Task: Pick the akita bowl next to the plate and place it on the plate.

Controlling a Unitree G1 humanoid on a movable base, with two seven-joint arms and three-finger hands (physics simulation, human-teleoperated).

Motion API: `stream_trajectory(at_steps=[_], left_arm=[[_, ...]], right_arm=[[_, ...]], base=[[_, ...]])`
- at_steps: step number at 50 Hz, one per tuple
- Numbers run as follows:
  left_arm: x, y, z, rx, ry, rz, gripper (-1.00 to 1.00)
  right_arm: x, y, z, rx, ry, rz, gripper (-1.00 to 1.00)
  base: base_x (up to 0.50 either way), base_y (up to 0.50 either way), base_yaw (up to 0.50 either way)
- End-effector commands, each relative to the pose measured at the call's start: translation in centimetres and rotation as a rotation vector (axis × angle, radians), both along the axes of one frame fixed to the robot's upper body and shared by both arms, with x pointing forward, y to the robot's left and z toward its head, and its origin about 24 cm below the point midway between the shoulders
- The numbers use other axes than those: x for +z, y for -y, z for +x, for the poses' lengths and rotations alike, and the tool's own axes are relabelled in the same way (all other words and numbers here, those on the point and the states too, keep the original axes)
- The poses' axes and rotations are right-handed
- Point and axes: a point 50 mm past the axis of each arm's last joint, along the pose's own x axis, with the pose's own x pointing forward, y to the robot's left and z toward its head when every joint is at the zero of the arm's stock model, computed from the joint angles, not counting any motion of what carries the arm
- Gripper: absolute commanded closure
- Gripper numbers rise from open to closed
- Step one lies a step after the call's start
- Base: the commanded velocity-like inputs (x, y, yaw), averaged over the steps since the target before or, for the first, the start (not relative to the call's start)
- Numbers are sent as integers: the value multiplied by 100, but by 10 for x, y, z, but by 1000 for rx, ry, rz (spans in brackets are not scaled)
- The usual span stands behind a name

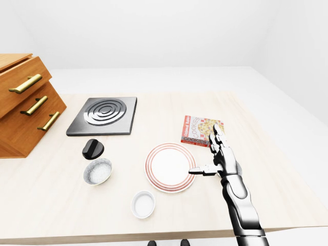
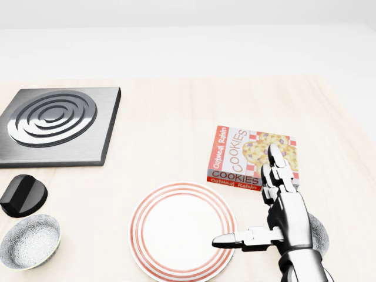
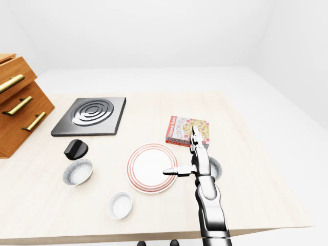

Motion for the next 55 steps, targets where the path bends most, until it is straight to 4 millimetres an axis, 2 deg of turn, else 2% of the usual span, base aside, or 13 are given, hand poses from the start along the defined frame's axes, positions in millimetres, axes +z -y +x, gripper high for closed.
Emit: stream_trajectory(at_steps=[1, 10, 17, 22, 23, 25, 26, 33, 37, 39, 43, 51, 55], left_arm=[[-4, 0, -1, 0, -4, -17, -100], [-6, 2, 4, -16, -13, -17, -100], [-5, 2, 6, -23, -13, -10, -100], [-6, 3, 8, -28, -13, -10, -100], [-5, 3, 8, -28, -13, -8, -100], [-6, 4, 9, -29, -14, -8, -100], [-6, 4, 10, -30, -15, -9, -100], [-6, 4, 11, -33, -12, -7, -100], [-6, 4, 11, -32, -11, -8, -100], [-6, 4, 10, -31, -9, -9, -100], [-6, 3, 10, -31, -9, -11, -100], [-6, 3, 9, -31, -8, -11, -100], [-7, 3, 10, -32, -10, -15, -100]], right_arm=[[1, -1, -1, 1, 0, -1, -100], [1, 0, -1, -4, 4, -1, -100], [17, 5, -5, -25, 42, -36, -100], [53, 17, -10, -56, 174, -132, -100], [71, 22, -14, -64, 245, -200, -100], [93, 25, -21, -63, 335, -262, -100], [107, 29, -27, -75, 383, -370, -100], [156, 32, -55, -75, 560, -639, -100], [161, 32, -59, -78, 563, -700, -100], [164, 40, -63, -110, 531, -835, -100], [171, 49, -70, -124, 498, -938, -100], [171, 74, -75, -205, 381, -1039, -100], [170, 77, -78, -217, 390, -1116, -100]], base=[[0, 0, 0], [0, 0, 0], [0, 0, 0], [0, 0, 0], [0, 0, 0], [0, 0, 0], [0, 0, 0], [0, 0, 0], [0, 0, 0], [0, 0, 0], [0, 0, 0], [0, 0, 0], [0, 0, 0]])
